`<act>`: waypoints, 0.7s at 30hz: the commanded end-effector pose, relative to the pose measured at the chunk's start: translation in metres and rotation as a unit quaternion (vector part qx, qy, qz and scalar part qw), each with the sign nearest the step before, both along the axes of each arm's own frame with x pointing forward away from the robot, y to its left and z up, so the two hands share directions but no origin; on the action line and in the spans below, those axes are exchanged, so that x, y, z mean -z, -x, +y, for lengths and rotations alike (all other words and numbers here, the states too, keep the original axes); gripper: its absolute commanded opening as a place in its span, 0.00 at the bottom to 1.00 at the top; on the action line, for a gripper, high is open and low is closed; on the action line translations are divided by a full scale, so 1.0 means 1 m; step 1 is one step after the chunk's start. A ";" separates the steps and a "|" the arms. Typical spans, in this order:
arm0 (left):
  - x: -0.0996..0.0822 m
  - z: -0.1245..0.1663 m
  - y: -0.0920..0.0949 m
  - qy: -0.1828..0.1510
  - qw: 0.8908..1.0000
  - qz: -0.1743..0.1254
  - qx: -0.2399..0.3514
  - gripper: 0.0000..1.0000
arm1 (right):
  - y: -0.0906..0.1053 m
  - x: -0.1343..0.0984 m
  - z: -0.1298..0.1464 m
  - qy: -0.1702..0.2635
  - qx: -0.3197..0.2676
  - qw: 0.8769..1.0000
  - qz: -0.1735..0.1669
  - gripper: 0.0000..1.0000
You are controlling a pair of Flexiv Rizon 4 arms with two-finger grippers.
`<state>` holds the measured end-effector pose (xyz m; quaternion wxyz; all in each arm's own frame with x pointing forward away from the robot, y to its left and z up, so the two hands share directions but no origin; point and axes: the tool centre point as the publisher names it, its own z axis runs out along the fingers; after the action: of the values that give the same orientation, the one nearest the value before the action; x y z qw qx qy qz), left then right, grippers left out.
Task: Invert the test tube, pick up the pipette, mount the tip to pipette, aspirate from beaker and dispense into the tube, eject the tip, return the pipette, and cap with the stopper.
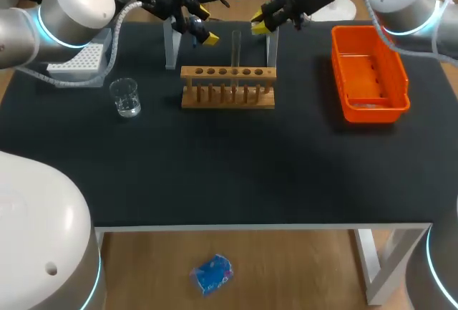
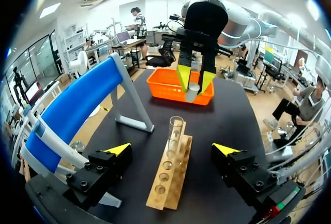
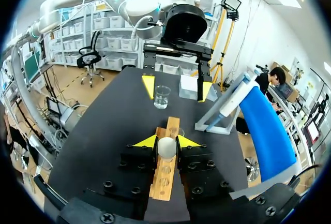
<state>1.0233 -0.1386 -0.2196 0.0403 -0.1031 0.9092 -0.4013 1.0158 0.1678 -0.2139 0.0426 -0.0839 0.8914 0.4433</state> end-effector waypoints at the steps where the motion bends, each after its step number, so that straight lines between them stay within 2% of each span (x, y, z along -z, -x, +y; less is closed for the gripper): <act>1: -0.001 0.000 -0.001 -0.002 1.000 0.002 0.001 1.00 | -0.011 0.000 0.012 0.002 -0.009 1.000 0.000 0.00; 10: -0.001 0.000 -0.001 -0.002 1.000 0.002 0.001 1.00 | -0.022 0.000 0.027 -0.001 -0.016 1.000 -0.008 0.00; 21: -0.001 0.000 -0.001 -0.002 1.000 0.002 0.001 1.00 | -0.025 0.012 0.035 -0.001 -0.022 1.000 0.003 0.00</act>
<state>1.0232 -0.1388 -0.2195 0.0405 -0.1033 0.9094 -0.4008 1.0357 0.2006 -0.2226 0.0344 -0.1000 0.8889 0.4458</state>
